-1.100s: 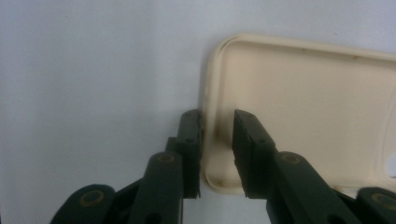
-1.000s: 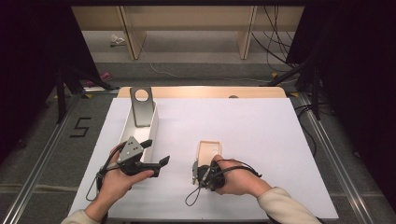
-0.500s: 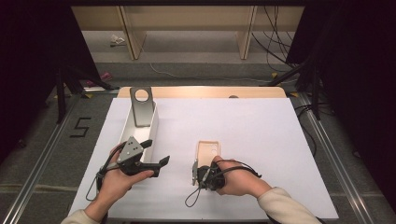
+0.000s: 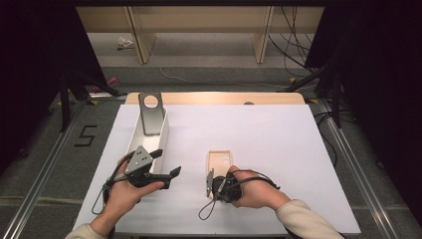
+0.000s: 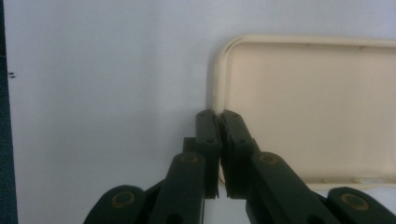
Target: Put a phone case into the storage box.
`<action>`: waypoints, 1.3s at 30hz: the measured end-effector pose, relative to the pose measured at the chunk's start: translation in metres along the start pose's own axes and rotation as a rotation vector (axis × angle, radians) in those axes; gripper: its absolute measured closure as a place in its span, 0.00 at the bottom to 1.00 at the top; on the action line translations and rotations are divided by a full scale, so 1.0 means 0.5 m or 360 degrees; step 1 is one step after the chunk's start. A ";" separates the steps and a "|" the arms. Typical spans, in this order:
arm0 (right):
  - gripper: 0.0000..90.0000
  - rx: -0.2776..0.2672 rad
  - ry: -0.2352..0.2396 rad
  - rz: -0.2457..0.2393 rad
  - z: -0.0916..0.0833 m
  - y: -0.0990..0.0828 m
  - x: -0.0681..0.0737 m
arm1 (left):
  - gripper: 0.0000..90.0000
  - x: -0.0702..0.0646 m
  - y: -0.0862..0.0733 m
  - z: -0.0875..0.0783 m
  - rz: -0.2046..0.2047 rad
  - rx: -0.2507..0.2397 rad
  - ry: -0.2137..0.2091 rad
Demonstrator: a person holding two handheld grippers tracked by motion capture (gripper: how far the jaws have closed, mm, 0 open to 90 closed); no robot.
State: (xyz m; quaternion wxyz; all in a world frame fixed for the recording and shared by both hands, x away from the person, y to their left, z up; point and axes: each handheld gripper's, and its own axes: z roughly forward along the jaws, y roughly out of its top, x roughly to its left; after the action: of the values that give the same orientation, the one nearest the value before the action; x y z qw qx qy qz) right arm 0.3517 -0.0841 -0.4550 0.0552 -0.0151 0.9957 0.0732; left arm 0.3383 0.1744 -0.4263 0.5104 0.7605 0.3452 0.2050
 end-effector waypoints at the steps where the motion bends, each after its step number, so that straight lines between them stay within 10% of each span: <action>1: 0.97 -0.0015 0.0003 0.0008 0.000 -0.001 -0.001 | 0.16 0.000 0.000 0.000 -0.0001 -0.0001 -0.0001; 21: 0.97 -0.0213 -0.0024 0.0075 -0.031 -0.025 -0.012 | 0.17 0.000 -0.001 -0.001 -0.0015 -0.0003 -0.0008; 39: 0.97 -0.0572 -0.0066 0.0156 -0.065 -0.066 -0.017 | 0.17 0.002 0.000 -0.001 -0.0027 -0.0006 -0.0011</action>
State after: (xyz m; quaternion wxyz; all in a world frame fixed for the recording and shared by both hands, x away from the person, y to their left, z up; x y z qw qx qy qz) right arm 0.3581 -0.1215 -0.4266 0.0683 0.0254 0.9648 0.2527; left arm 0.3383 0.1754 -0.4261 0.5147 0.7573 0.3494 0.1986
